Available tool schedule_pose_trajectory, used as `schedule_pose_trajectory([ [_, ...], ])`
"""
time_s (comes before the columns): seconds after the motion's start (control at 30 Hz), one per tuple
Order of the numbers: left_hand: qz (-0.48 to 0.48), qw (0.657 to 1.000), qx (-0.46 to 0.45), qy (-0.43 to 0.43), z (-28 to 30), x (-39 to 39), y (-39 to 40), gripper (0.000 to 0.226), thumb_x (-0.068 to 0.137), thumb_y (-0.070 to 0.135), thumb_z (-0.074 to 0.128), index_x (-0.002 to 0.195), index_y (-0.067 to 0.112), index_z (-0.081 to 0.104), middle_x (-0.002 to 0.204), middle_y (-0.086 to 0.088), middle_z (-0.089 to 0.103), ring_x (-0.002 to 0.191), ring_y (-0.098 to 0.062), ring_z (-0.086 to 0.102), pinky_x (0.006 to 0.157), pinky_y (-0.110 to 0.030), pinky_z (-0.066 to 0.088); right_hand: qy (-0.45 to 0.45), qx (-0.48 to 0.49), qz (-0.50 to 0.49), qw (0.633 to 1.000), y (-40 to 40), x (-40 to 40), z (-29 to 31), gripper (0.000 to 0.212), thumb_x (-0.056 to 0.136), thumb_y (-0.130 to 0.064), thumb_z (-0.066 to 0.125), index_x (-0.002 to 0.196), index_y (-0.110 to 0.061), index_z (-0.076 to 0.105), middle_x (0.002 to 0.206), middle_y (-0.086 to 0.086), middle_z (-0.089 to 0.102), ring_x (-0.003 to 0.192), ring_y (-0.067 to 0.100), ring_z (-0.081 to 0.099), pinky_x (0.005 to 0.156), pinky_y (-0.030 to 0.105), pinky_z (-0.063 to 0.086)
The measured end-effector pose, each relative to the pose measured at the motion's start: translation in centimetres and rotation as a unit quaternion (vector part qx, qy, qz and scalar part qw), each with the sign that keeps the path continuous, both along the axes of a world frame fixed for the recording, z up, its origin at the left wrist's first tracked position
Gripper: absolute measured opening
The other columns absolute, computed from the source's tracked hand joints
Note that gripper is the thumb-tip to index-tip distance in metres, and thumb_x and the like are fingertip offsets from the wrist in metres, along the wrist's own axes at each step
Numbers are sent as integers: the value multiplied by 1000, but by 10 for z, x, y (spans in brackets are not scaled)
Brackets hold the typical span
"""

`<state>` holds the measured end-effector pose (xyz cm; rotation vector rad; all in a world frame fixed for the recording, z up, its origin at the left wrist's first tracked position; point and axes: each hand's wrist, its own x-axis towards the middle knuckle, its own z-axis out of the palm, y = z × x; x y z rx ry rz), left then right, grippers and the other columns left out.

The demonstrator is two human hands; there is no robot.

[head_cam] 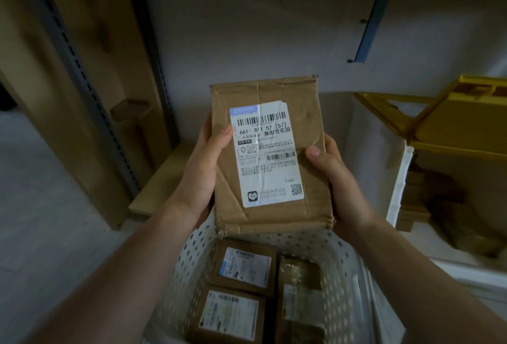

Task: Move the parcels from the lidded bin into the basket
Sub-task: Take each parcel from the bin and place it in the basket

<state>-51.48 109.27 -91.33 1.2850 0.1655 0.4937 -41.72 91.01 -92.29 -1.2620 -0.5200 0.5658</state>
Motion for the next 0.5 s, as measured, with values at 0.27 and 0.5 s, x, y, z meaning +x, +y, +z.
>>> schedule_pose_trajectory([
  [0.27,19,1000,23,2,5,0,-4,59,93,40,62,141,16,38,109,5,76,108,-20,72,97,-42,56,13,43,-38,998,-1,-3,4,69,83,-40,63,146,-27,37,114,1,75,104,25,74,78,35,61],
  [0.5,-14,998,62,0,4,1,-4,64,88,39,59,146,23,36,122,2,72,116,-21,69,102,-48,52,32,70,-68,995,-1,0,3,67,85,-39,65,145,-22,40,124,12,70,110,34,70,87,49,58],
])
